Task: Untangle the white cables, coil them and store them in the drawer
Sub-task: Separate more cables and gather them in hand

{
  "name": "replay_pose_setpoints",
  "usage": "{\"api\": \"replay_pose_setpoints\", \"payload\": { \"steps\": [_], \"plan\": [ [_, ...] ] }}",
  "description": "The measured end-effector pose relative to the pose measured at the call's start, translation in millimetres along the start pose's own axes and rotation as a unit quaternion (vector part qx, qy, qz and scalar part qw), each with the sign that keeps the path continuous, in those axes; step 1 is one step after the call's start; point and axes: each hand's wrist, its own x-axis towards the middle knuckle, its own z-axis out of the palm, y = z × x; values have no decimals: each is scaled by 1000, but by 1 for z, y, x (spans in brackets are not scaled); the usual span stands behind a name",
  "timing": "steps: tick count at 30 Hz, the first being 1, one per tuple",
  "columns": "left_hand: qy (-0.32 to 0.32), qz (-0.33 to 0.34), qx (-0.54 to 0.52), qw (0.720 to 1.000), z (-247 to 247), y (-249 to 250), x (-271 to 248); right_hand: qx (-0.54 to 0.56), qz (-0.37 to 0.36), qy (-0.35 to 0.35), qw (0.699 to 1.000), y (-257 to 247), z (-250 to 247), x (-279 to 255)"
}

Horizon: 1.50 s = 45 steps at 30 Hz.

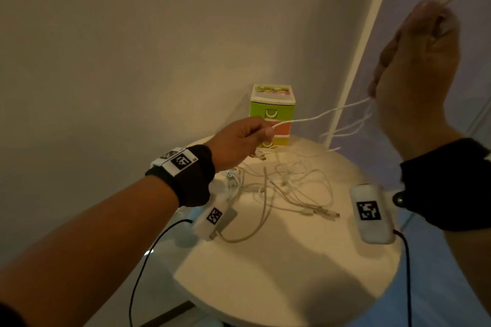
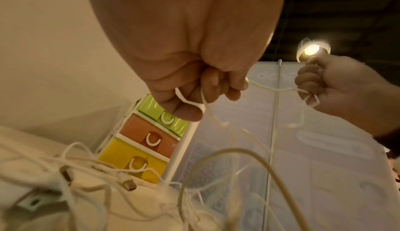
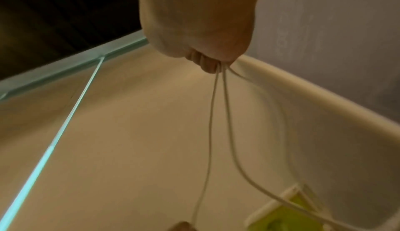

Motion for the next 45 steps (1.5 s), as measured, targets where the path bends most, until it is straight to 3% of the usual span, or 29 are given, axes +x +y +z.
{"api": "replay_pose_setpoints", "payload": {
  "steps": [2,4,7,9,13,20,24,27,30,33,35,37,42,45],
  "plan": [
    [17,0,-10,1000,-1,1,5,-177,-65,-69,980,0,-4,-7],
    [20,18,-28,999,0,11,10,-340,-70,-177,921,9,-4,-20],
    [9,66,-15,998,4,29,15,-390,-23,-336,857,17,3,-40],
    [23,100,-9,995,5,38,17,-369,14,-386,845,21,7,-45],
    [51,82,23,995,1,30,18,-376,-33,-339,862,26,4,-38],
    [32,61,-2,998,1,11,12,-338,-121,-89,929,14,-17,-12],
    [32,61,8,998,3,5,15,-368,-169,-70,911,7,-24,-11],
    [-2,51,7,999,6,0,16,-345,-178,-55,920,6,-24,-11],
    [-98,7,11,995,12,-2,14,-397,-158,-93,899,8,-28,-6],
    [-167,-29,134,976,10,-6,11,-535,-137,-163,817,18,-34,-5],
    [-152,-45,187,970,-1,-11,10,-585,-140,-209,771,29,-37,-9],
    [-147,-64,216,963,-13,-17,8,-600,-140,-250,747,39,-40,-13],
    [-71,-139,210,965,-41,-28,10,-577,-36,-355,735,49,-32,-24],
    [-29,-184,210,960,-56,-29,10,-540,-14,-411,734,51,-21,-35]
  ]
}}
